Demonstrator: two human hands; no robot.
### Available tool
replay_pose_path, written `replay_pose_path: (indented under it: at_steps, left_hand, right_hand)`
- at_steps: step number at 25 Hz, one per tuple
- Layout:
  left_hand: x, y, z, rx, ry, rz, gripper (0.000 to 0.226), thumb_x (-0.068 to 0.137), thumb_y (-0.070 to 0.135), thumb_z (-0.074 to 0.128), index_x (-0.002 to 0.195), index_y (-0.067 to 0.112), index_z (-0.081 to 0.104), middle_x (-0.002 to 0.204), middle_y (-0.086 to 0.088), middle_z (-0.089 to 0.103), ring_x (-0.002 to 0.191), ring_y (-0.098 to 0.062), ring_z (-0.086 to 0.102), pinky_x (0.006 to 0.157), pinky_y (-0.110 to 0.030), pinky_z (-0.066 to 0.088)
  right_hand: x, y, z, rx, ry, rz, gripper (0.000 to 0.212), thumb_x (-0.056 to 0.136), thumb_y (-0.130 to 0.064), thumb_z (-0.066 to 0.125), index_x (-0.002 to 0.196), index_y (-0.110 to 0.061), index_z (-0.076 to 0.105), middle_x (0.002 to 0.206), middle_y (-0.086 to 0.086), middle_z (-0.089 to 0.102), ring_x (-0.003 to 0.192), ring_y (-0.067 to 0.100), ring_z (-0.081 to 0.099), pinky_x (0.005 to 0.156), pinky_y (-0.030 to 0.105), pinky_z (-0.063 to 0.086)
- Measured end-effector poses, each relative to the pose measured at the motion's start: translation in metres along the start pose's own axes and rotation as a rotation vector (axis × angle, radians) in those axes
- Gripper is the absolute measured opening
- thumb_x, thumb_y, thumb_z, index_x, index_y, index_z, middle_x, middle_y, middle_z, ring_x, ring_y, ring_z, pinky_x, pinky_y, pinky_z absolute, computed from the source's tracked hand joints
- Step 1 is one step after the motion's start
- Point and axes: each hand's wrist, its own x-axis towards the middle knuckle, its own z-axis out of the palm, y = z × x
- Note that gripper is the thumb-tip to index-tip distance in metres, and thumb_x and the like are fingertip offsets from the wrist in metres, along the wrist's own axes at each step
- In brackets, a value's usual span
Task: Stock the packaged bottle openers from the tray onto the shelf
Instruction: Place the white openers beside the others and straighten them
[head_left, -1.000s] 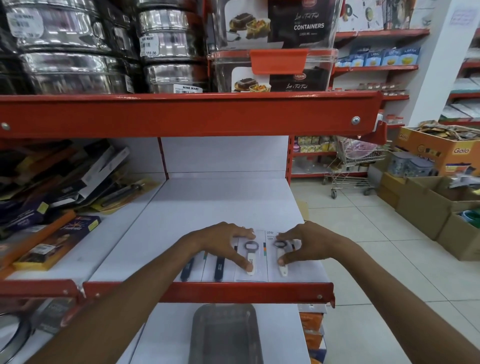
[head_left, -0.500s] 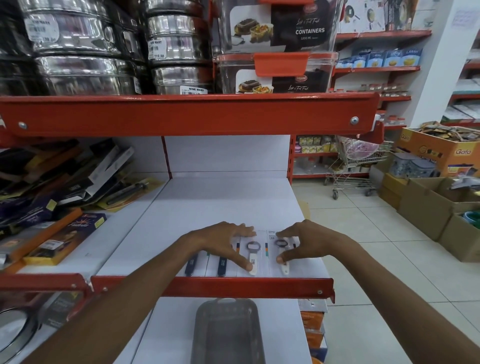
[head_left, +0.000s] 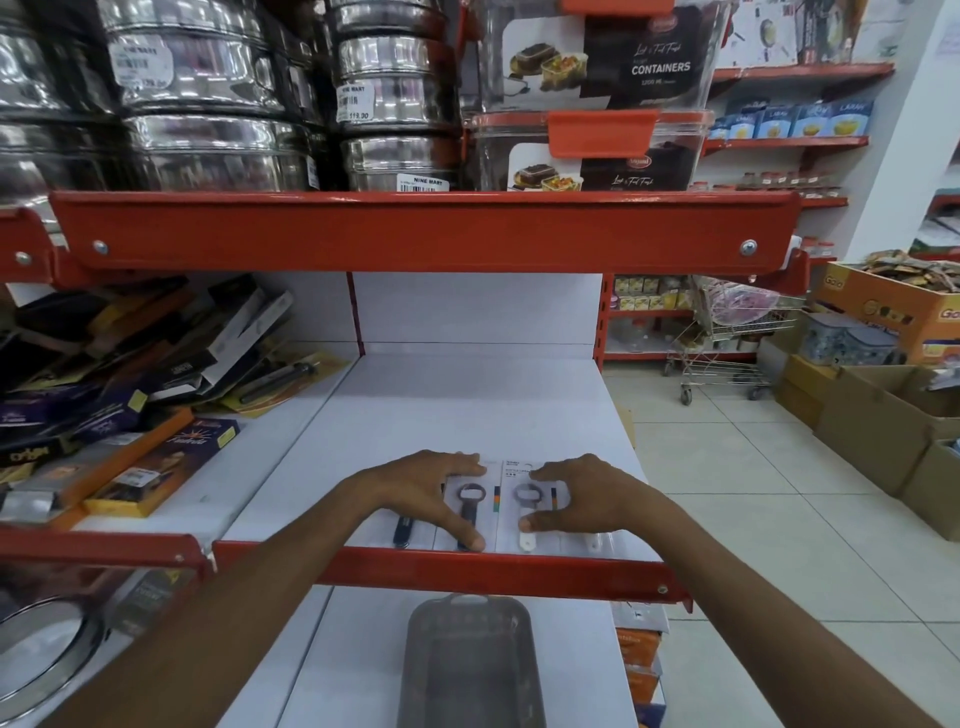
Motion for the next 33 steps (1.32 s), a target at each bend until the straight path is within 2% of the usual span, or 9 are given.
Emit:
replay_pose_path:
  at_steps: [9, 23, 26, 30, 33]
  left_hand:
    - [0.003, -0.005, -0.001, 0.034, 0.004, 0.005, 0.102, 0.065, 0.064, 0.08, 0.151, 0.036, 0.032, 0.165, 0.01, 0.021, 0.151, -0.019, 0.022, 0.12, -0.045, 0.026]
    - [0.0, -0.007, 0.007, 0.025, 0.053, 0.009, 0.101, 0.065, 0.067, 0.078, 0.15, 0.036, 0.033, 0.164, 0.01, 0.023, 0.151, -0.019, 0.022, 0.12, -0.045, 0.027]
    - [0.0, -0.007, 0.008, 0.014, 0.055, 0.013, 0.101, 0.067, 0.066, 0.077, 0.151, 0.036, 0.031, 0.165, 0.01, 0.02, 0.152, -0.018, 0.019, 0.122, -0.045, 0.023]
    - [-0.009, -0.023, 0.002, -0.037, 0.108, -0.001, 0.102, 0.069, 0.073, 0.069, 0.153, 0.035, 0.026, 0.167, 0.009, 0.012, 0.154, -0.013, 0.007, 0.126, -0.041, 0.009]
    - [-0.02, -0.043, -0.009, -0.001, 0.076, -0.08, 0.103, 0.068, 0.077, 0.065, 0.153, 0.032, 0.028, 0.166, 0.007, 0.019, 0.153, -0.014, 0.014, 0.124, -0.037, 0.015]
  right_hand:
    - [-0.005, -0.005, -0.005, 0.029, -0.019, -0.002, 0.077, 0.074, -0.067, 0.064, 0.137, -0.026, 0.048, 0.15, -0.001, 0.043, 0.134, 0.025, 0.045, 0.11, 0.041, 0.036]
    - [-0.009, -0.013, -0.009, 0.022, -0.031, -0.001, 0.071, 0.078, -0.06, 0.065, 0.137, -0.026, 0.048, 0.151, -0.001, 0.041, 0.135, 0.025, 0.043, 0.111, 0.041, 0.036]
    - [-0.008, -0.013, -0.009, 0.018, -0.031, -0.001, 0.072, 0.078, -0.061, 0.065, 0.138, -0.026, 0.047, 0.152, -0.001, 0.041, 0.135, 0.025, 0.043, 0.111, 0.041, 0.035]
    - [-0.01, -0.014, -0.011, 0.033, -0.011, 0.013, 0.079, 0.076, -0.065, 0.062, 0.142, -0.026, 0.041, 0.153, -0.001, 0.04, 0.136, 0.026, 0.041, 0.111, 0.043, 0.036]
    - [-0.012, -0.017, -0.013, 0.037, 0.004, 0.016, 0.082, 0.074, -0.071, 0.06, 0.141, -0.027, 0.042, 0.151, -0.001, 0.042, 0.134, 0.026, 0.043, 0.11, 0.042, 0.037]
